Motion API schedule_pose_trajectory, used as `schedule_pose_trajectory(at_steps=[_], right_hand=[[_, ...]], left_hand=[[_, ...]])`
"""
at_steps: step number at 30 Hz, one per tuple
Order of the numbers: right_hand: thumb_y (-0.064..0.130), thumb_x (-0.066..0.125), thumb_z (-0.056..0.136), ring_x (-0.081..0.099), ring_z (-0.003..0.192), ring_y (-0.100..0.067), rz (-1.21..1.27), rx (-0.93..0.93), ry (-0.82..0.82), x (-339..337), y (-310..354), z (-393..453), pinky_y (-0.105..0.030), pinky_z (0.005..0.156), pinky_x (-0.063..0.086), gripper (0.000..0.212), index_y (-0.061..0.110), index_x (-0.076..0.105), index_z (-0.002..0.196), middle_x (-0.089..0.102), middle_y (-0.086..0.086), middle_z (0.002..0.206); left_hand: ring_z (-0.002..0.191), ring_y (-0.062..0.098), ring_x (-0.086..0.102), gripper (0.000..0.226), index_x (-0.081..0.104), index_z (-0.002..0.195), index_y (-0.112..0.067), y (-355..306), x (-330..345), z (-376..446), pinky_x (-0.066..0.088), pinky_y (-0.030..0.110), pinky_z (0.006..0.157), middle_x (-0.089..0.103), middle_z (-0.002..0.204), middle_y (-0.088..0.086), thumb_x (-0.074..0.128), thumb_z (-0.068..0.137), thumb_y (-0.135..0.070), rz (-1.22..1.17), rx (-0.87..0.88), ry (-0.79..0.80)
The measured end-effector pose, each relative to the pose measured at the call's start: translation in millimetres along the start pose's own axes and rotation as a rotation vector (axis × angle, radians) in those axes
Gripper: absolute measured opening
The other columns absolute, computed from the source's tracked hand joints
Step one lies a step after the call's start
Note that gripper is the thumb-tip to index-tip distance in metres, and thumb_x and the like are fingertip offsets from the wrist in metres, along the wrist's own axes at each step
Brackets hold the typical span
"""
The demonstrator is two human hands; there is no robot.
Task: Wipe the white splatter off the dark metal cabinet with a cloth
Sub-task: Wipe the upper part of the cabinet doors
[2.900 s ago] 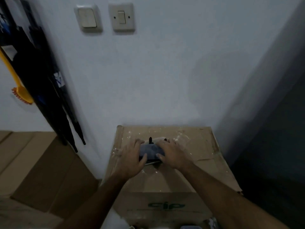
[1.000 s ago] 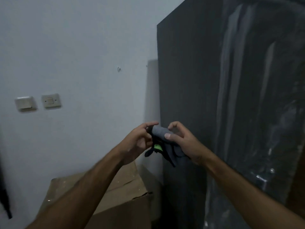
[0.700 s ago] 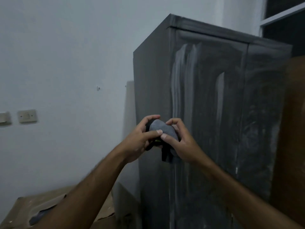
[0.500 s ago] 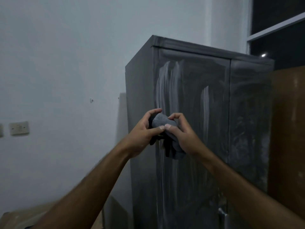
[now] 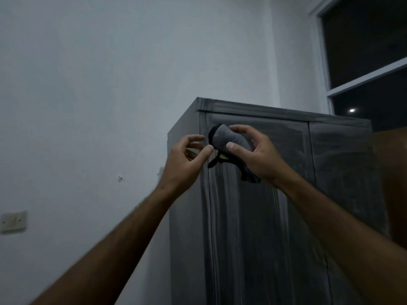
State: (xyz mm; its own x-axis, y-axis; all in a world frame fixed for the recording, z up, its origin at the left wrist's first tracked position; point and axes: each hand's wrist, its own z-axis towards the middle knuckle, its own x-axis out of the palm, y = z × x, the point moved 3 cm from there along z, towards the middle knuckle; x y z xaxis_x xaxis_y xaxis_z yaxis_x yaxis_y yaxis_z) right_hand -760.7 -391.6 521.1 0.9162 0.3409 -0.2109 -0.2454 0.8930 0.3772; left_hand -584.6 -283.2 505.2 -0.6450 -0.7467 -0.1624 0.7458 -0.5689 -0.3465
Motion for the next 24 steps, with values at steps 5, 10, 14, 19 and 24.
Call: schedule_pose_trajectory(at_steps=[5,10,14,19,24], right_hand=[[0.043,0.091,0.073,0.068,0.095,-0.005,-0.179,-0.105,-0.220,-7.4,5.3,51.0,-0.029,0.079,0.061,0.052,0.025,0.069,0.117,0.070,0.010,0.107],[0.044,0.079,0.081,0.067,0.084,-0.014,-0.448,-0.215,-0.239,-10.9,10.5,97.5,-0.038,0.074,0.060,0.030,0.026,0.072,0.104,0.071,0.006,0.093],[0.050,0.072,0.085,0.061,0.091,-0.022,-0.673,-0.287,-0.177,-5.8,10.0,128.8,-0.036,0.078,0.050,0.034,0.024,0.070,0.107,0.066,-0.002,0.103],[0.041,0.068,0.092,0.064,0.105,-0.030,-0.684,-0.389,-0.107,9.6,9.7,151.9,-0.040,0.085,0.052,0.035,0.026,0.067,0.124,0.070,-0.006,0.116],[0.047,0.064,0.094,0.066,0.093,-0.026,-0.671,-0.595,-0.006,25.9,-6.9,137.7,-0.035,0.074,0.050,0.035,0.033,0.066,0.127,0.068,-0.004,0.103]], left_hand=[[0.090,0.003,0.061,0.017,0.067,0.118,-0.014,9.1,-2.1,54.7,0.047,0.008,0.072,0.066,0.106,-0.003,0.058,0.105,-0.022,0.075,0.087,-0.124],[0.118,0.007,0.053,0.037,0.062,0.130,-0.015,20.1,4.4,97.0,0.046,0.017,0.095,0.058,0.128,-0.004,0.041,0.102,-0.030,0.061,0.100,-0.187],[0.132,0.005,0.040,0.058,0.055,0.146,-0.020,23.4,8.4,112.9,0.033,0.015,0.103,0.053,0.142,-0.008,0.031,0.096,-0.036,0.107,0.128,-0.240],[0.134,-0.003,0.048,0.065,0.051,0.152,-0.011,31.5,15.2,126.8,0.036,0.005,0.105,0.053,0.153,0.000,0.030,0.094,-0.034,-0.004,0.135,-0.164],[0.129,0.005,0.052,0.064,0.055,0.148,-0.013,41.5,20.9,130.2,0.037,0.000,0.093,0.058,0.147,-0.002,0.026,0.095,-0.036,-0.076,0.094,-0.195]])
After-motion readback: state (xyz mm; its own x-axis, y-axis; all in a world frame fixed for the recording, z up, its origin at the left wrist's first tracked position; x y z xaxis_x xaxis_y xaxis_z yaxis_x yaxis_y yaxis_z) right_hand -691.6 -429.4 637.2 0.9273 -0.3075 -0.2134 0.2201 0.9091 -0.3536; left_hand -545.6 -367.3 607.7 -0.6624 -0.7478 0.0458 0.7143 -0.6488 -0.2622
